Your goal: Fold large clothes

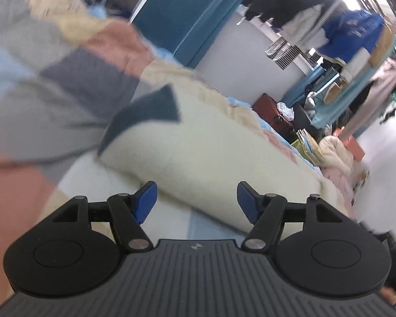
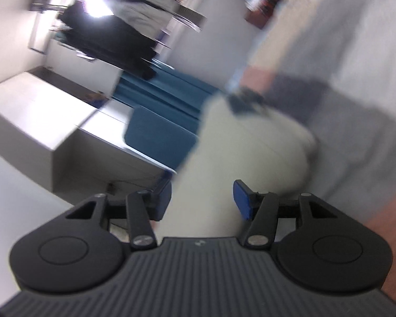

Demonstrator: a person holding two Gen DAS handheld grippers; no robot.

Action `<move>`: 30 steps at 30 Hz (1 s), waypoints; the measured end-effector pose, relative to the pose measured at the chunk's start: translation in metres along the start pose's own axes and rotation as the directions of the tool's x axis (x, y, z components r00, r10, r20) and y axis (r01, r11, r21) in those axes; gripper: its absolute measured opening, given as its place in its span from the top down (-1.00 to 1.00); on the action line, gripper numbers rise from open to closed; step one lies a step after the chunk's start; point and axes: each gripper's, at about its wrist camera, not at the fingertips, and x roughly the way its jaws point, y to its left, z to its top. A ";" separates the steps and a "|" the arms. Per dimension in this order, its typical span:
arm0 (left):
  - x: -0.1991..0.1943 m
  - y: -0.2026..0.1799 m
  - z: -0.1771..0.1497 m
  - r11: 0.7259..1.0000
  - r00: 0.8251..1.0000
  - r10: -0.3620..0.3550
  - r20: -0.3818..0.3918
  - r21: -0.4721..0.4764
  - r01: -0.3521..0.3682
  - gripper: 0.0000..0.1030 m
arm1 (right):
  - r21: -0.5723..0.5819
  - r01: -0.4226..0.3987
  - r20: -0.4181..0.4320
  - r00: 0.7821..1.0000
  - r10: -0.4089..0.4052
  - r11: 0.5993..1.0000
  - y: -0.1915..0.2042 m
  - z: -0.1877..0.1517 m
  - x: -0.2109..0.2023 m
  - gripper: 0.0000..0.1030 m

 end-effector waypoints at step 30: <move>-0.245 -0.126 -0.006 0.901 0.979 0.035 0.203 0.418 -0.119 -0.83 | -0.691 0.043 0.065 0.998 0.003 0.721 0.229 -0.049 -0.146 -0.08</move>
